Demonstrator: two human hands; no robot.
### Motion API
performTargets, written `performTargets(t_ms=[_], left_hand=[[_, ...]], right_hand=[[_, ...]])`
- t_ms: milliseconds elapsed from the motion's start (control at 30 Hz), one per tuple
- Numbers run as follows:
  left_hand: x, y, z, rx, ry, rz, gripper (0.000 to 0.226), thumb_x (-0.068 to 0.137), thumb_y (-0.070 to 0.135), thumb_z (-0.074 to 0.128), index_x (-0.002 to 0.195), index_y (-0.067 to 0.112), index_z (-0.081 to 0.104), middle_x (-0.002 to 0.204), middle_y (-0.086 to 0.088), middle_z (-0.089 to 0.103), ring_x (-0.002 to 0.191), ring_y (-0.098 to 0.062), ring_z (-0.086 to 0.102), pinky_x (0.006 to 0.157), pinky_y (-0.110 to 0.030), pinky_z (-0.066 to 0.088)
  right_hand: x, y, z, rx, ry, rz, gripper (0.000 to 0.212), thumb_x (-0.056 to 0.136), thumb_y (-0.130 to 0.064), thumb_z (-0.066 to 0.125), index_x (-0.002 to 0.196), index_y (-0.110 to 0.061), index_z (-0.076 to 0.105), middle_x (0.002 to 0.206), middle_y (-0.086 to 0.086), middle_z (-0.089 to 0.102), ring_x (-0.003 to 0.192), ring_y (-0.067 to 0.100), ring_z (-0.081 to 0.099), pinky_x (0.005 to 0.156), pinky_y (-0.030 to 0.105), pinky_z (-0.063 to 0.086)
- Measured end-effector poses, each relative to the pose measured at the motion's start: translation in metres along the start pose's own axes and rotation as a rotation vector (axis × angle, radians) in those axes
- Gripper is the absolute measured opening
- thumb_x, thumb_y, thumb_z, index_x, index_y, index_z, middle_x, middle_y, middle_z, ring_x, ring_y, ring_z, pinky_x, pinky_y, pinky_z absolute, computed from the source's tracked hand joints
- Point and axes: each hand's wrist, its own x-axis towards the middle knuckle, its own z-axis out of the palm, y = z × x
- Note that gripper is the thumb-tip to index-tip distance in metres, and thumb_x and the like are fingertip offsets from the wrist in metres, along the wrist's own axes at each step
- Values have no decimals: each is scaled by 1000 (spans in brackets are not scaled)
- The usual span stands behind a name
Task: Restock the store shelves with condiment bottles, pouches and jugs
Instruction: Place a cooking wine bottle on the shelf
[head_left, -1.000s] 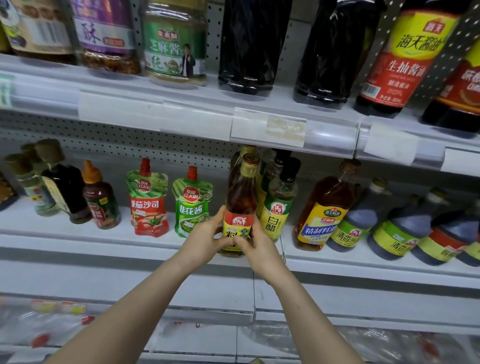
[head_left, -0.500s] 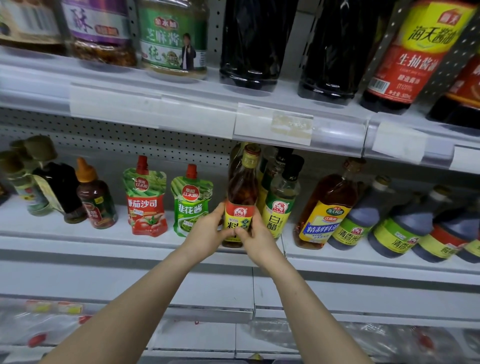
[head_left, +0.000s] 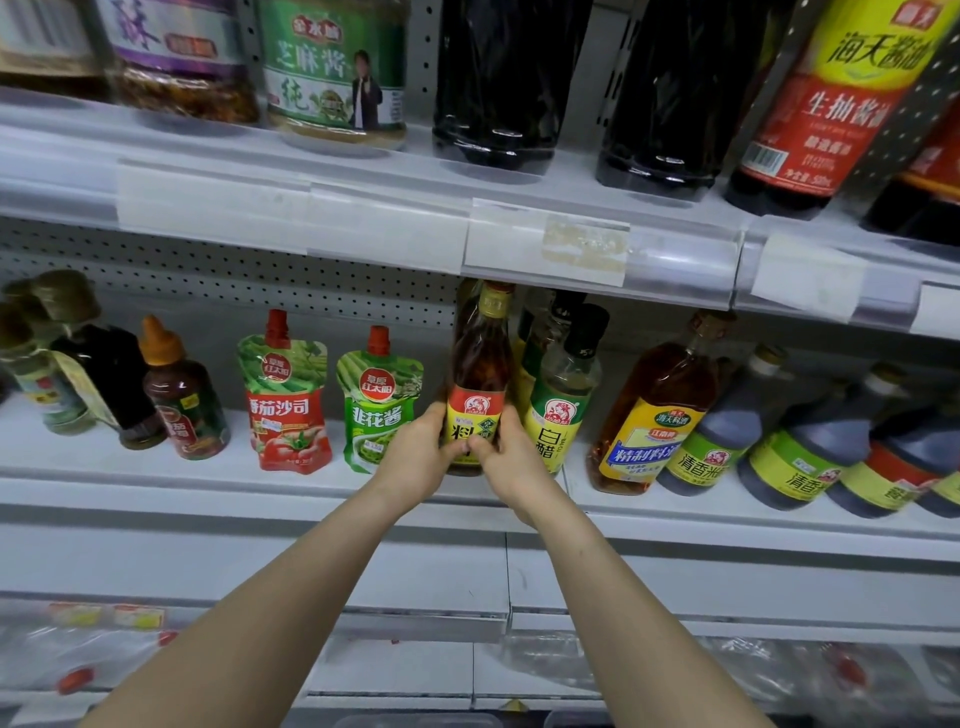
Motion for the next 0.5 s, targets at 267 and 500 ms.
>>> performTargets(t_ms=[267, 500], left_hand=[[9, -1, 1, 24, 6, -43, 36, 92, 26, 69, 117, 5, 55, 109, -12, 68, 96, -28, 63, 77, -31, 45], [7, 3, 5, 46, 55, -76, 34, 93, 26, 67, 116, 4, 55, 106, -14, 68, 89, -26, 60, 74, -29, 41]], right_hand=[[8, -1, 0, -1, -4, 20, 33, 101, -18, 56, 131, -16, 42, 121, 3, 59, 113, 22, 56, 100, 41, 48], [11, -5, -2, -11, -21, 21, 38, 102, -20, 55, 138, -17, 42, 121, 1, 57, 112, 21, 55, 99, 39, 45]])
